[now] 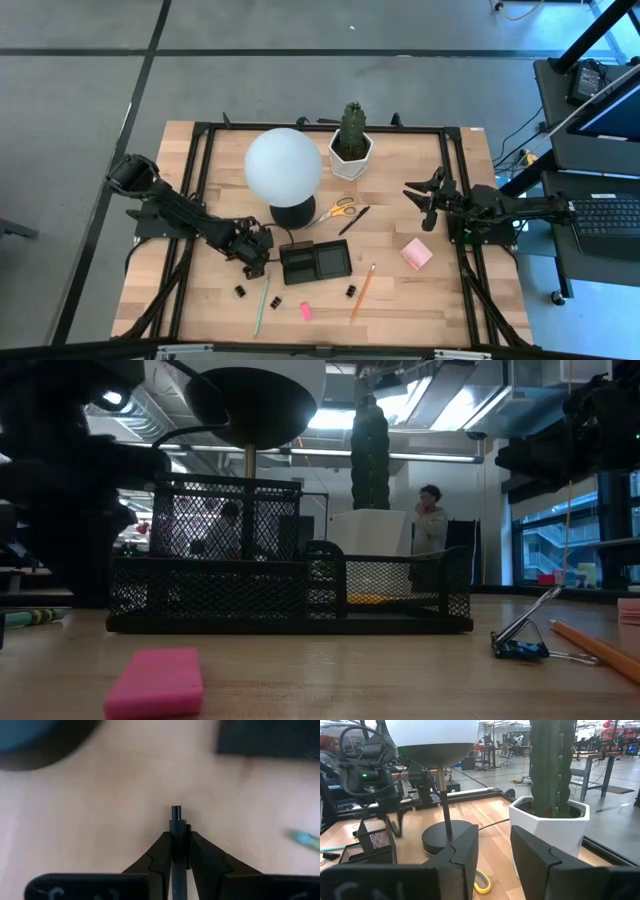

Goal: Pick and place office supplies into organizer
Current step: Put the left black pen into the desk organizer

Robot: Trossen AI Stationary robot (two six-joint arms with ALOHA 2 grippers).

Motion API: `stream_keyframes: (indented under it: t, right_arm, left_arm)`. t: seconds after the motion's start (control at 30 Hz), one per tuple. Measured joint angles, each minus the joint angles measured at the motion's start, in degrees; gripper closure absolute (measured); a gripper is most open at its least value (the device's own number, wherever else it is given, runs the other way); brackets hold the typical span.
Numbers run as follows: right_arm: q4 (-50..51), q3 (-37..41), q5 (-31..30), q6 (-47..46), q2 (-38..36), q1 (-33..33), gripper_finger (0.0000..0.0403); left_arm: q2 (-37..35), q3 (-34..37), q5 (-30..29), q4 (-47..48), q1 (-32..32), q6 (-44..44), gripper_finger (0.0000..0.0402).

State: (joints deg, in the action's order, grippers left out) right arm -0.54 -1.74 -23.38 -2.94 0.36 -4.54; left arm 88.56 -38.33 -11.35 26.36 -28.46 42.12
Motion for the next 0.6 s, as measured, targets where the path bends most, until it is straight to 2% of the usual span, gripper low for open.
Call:
stream_keyframes:
  t: [0.1,0.2,0.43,0.6]
  right_arm:
    - [0.0,0.01,0.0,-0.02,-0.01,0.0,0.0284]
    - [0.0,0.02,-0.02,-0.03,0.0,0.0,0.0284]
    - [0.0,0.02,-0.02,-0.04,-0.01,0.0,0.0284]
    - [0.0,0.02,0.0,-0.04,-0.01,0.0,0.0284]
  left_arm:
    - [0.2,-1.9,4.16,-0.22,-1.1,-3.0,0.035]
    - [0.38,-3.22,5.34,-0.11,-2.15,-3.79,0.0353]
    - [0.33,-3.84,4.08,0.27,-4.1,-2.01,0.0374]
    - [1.14,-4.17,3.41,1.69,-4.31,0.6,0.0364]
